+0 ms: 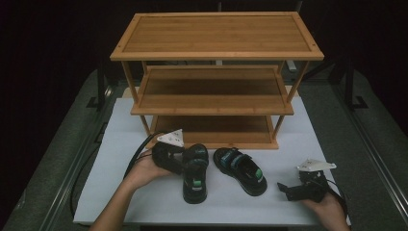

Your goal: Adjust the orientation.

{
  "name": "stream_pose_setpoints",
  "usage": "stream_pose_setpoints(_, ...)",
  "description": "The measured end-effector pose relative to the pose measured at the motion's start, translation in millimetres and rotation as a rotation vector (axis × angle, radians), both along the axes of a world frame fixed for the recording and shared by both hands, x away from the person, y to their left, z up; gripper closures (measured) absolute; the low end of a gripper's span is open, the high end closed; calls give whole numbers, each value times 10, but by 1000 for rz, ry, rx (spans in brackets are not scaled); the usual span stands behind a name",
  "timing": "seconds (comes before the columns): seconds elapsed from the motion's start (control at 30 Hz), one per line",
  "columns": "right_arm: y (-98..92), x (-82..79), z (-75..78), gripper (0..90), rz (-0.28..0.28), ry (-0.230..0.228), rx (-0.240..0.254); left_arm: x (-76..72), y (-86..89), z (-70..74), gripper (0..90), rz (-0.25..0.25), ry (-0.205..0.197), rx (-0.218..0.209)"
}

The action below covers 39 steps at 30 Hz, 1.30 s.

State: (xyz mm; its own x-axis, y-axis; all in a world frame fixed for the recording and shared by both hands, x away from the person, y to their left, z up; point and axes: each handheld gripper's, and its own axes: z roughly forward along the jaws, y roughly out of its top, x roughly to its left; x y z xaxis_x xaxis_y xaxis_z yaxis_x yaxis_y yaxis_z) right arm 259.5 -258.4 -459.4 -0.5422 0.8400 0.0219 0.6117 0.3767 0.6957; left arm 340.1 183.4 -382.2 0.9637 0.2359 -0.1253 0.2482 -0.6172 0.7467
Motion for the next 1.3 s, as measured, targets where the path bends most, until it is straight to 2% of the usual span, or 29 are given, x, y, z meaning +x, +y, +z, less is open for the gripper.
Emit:
stream_pose_setpoints(0.07, 0, 0, 0, 0, 0, 0, 0, -20, 74, 31, 369, 30, -3, -19)
stream_pose_setpoints(0.23, 0, 1, 0, 0, 0, 0, 0, -101, 199, 54, 303, 78, -17, -7)
stream_pose_setpoints(0.33, 0, 1, 1, 0, 0, 0, 0, -133, 251, 51, 273, 89, -16, -1)
stream_pose_setpoints(0.57, 0, 2, 3, 0, 1, 3, -3, -250, 441, -12, 224, 152, -26, 51)
stream_pose_setpoints(0.63, -1, 3, 2, 0, 2, 1, -3, -292, 514, -56, 181, 185, -34, 69)
stream_pose_setpoints(0.73, -1, 2, 1, 0, 2, 1, -3, -324, 560, -91, 157, 204, -41, 91)
stream_pose_setpoints(0.77, -1, 2, 1, 0, 2, 1, -3, -344, 582, -112, 119, 219, -39, 97)
stream_pose_setpoints(0.87, -1, 2, 1, 0, 2, 1, -2, -395, 660, -166, 86, 256, -50, 131)
stream_pose_setpoints(0.9, -1, 2, 1, 0, 2, 1, -2, -421, 705, -198, 47, 287, -53, 141)
stream_pose_setpoints(0.93, -1, 2, 1, 0, 2, 1, -2, -433, 736, -211, 12, 294, -50, 151)
stream_pose_setpoints(1.0, -1, 2, 1, 0, 2, 1, -2, -451, 767, -226, 11, 306, -52, 154)
stream_pose_setpoints(1.1, -1, 3, 2, 0, 2, 1, -3, -522, 887, -304, 0, 359, -60, 187)
stream_pose_setpoints(1.27, 0, 4, 3, 0, 3, 2, -4, -591, 1007, -389, 0, 393, -63, 210)
stream_pose_setpoints(1.3, 3, 5, 5, 0, 3, 4, -6, -614, 1062, -427, 0, 409, -81, 224)
